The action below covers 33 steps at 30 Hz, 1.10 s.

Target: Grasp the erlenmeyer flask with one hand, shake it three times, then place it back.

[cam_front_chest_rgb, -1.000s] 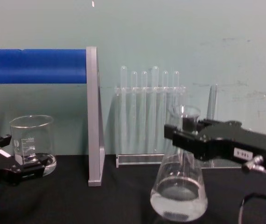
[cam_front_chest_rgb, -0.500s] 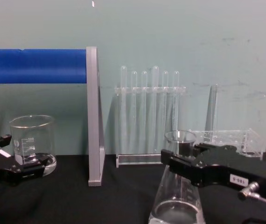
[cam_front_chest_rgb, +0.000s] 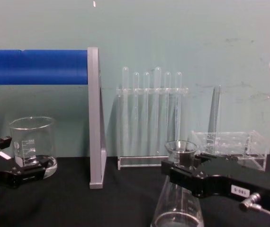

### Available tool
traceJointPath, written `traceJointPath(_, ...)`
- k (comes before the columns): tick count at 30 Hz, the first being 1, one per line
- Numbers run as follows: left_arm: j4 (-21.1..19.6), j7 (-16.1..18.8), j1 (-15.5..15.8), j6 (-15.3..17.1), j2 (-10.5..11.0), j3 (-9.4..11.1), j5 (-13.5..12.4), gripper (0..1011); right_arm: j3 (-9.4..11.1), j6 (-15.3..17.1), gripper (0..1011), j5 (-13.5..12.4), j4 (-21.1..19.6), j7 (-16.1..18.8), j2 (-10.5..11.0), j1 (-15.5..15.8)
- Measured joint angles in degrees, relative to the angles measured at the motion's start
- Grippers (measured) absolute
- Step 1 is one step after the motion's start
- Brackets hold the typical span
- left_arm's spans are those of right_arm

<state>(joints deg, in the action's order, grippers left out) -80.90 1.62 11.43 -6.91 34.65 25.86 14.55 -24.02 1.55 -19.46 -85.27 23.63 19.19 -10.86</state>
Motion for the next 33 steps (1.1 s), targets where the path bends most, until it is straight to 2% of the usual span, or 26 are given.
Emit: traceJointPath(33,0.0,0.0,0.0,0.0,0.0,0.0,0.0,1001,-0.4,0.6,457,0.1,0.0,-0.3,0.0,0.3)
